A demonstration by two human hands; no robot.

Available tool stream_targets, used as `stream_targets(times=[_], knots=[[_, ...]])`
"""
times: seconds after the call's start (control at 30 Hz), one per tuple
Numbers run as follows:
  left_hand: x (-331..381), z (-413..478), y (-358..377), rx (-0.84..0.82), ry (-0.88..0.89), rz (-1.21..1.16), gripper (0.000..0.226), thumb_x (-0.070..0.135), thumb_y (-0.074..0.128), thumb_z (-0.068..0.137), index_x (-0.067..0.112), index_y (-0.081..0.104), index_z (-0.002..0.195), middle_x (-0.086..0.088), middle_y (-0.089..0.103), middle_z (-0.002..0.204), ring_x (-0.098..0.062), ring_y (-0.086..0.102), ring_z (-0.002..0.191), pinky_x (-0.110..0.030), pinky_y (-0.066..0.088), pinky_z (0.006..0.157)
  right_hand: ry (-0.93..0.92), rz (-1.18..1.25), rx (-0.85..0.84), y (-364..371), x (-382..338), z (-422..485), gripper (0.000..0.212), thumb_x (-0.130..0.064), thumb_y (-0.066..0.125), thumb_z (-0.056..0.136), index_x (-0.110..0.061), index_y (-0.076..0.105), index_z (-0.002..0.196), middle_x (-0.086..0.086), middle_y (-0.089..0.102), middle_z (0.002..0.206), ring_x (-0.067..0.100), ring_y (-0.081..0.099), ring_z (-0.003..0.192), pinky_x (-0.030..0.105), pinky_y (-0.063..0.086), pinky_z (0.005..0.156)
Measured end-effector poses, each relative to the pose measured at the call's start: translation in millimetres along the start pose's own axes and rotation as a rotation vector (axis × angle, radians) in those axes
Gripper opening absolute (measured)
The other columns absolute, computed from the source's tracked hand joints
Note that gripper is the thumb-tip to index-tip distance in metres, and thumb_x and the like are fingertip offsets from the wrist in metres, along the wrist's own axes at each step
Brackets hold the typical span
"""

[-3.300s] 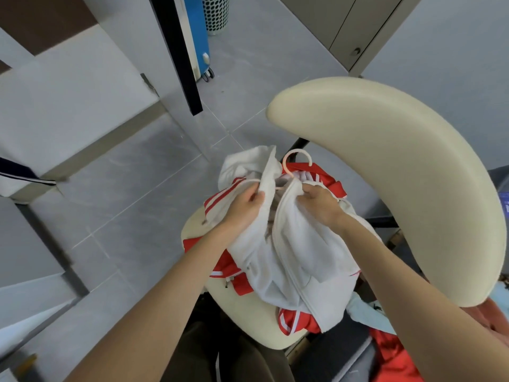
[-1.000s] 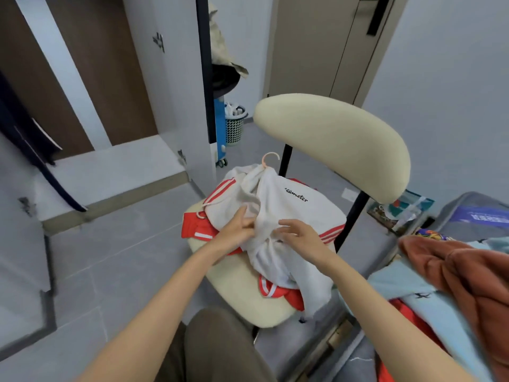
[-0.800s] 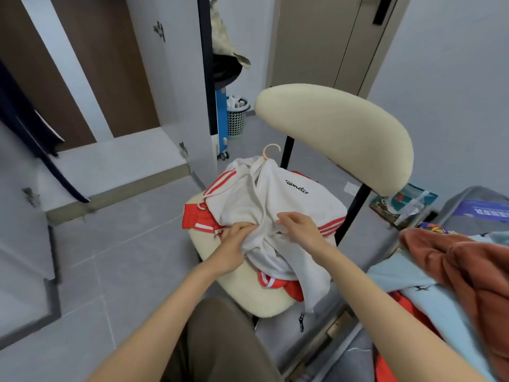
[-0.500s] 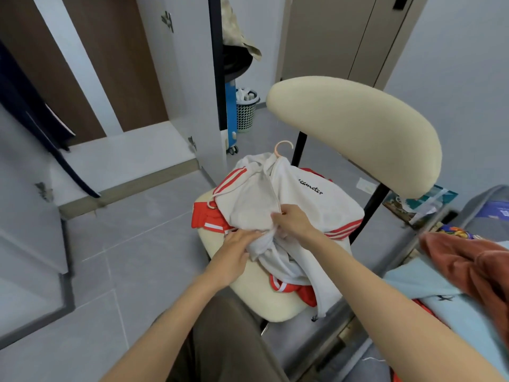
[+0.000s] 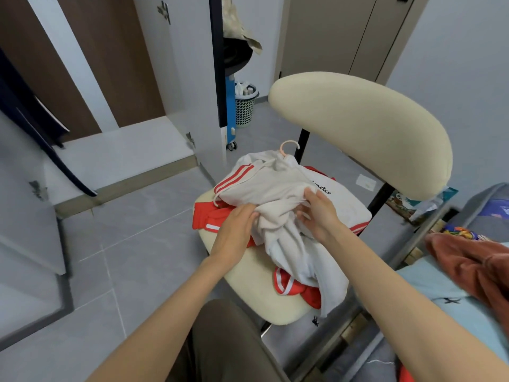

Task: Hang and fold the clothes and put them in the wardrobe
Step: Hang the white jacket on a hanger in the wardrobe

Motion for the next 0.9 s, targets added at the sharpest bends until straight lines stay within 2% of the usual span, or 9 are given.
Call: stream_targets(times=[0.07,0.17,0.27,0.37,0.47,0.6,0.7,0.8,0.9], knots=[[27.9,1.5,-20.1,0.124,0.086,0.004,0.019,0.016,0.041,0.1,0.011,0.058,0.095,0.0,0.06,0.091,-0.01,0.051,0.084,-0.024,0.04,0.073,-0.016,0.019,-0.008,6.2,-5.3,-0.1,0.016,-0.019,0.044,0.102,-0.019,0.053,0.089,0.001,0.054,0.075,0.011,0.044,0.057,0.019,0.032,0.048],[61.8,4.2,-47.2,0.265,0.137,0.011,0.02,0.016,0.044,0.099,0.009,0.062,0.101,-0.002,0.065,0.093,-0.007,0.051,0.083,-0.019,0.038,0.069,-0.063,-0.03,-0.079,24.8,-19.8,-6.7,0.02,-0.022,0.042,0.103,-0.013,0.06,0.103,0.005,0.057,0.077,0.013,0.045,0.057,0.022,0.037,0.053],[84.0,11.0,-79.2,0.357,0.124,0.037,0.023,0.021,0.043,0.1,0.013,0.064,0.108,-0.001,0.069,0.096,-0.015,0.06,0.083,-0.03,0.046,0.067,-0.132,-0.205,-0.166,36.9,-34.0,-24.0,0.032,-0.033,0.039,0.102,-0.017,0.063,0.115,0.002,0.071,0.1,0.017,0.062,0.073,0.028,0.05,0.072],[92.6,19.1,-105.3,0.369,0.12,0.13,0.02,0.025,0.045,0.101,0.018,0.063,0.107,-0.001,0.067,0.085,-0.021,0.06,0.073,-0.038,0.047,0.062,-0.21,-0.372,-0.17,30.6,-37.7,-44.7,0.022,-0.037,0.04,0.102,-0.028,0.059,0.109,-0.005,0.068,0.109,0.016,0.064,0.09,0.028,0.049,0.082],[79.9,13.7,-99.2,0.258,0.099,0.166,0.02,0.027,0.048,0.101,0.017,0.065,0.106,-0.002,0.066,0.091,-0.021,0.06,0.081,-0.038,0.047,0.069,-0.249,-0.513,-0.19,20.7,-24.6,-59.9,0.023,-0.028,0.046,0.101,-0.021,0.062,0.116,-0.003,0.068,0.11,0.013,0.062,0.093,0.023,0.048,0.077],[48.9,-12.6,-53.6,-0.023,0.025,0.102,0.026,0.02,0.052,0.099,0.014,0.067,0.118,-0.009,0.065,0.104,-0.027,0.06,0.099,-0.031,0.042,0.082,-0.187,-0.587,-0.289,15.4,7.7,-76.9,0.022,-0.014,0.045,0.099,-0.018,0.066,0.106,0.001,0.07,0.109,-0.002,0.061,0.079,0.008,0.045,0.066],[39.2,-42.8,-26.3,-0.161,0.043,0.075,0.027,0.024,0.051,0.099,0.022,0.066,0.122,-0.006,0.062,0.098,-0.022,0.058,0.093,-0.03,0.04,0.076,-0.051,-0.509,-0.259,12.3,23.9,-80.1,0.034,-0.037,0.042,0.101,-0.017,0.068,0.103,-0.002,0.072,0.102,0.013,0.056,0.076,0.024,0.045,0.072],[43.8,-69.6,-7.2,-0.232,0.114,0.079,0.029,0.03,0.049,0.1,0.028,0.063,0.125,0.004,0.053,0.094,-0.01,0.054,0.088,-0.029,0.044,0.072,-0.028,-0.622,-0.23,15.5,25.7,-75.7,0.041,-0.05,0.053,0.094,-0.011,0.064,0.087,0.001,0.061,0.078,0.016,0.049,0.067,0.026,0.04,0.066],[45.2,-83.5,-3.5,-0.239,0.143,0.066,0.032,0.034,0.048,0.1,0.033,0.055,0.131,0.01,0.056,0.107,0.001,0.051,0.095,-0.021,0.044,0.074,-0.131,-0.67,-0.242,26.0,18.4,-73.3,0.022,-0.02,0.065,0.09,-0.007,0.057,0.075,0.006,0.052,0.066,0.016,0.048,0.06,0.021,0.04,0.052]])
Point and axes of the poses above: each hand's wrist, its own z-axis towards the middle knuckle, its own y-axis out of the palm, x = y × z, the point moved 8 cm from there along z, towards the middle knuckle
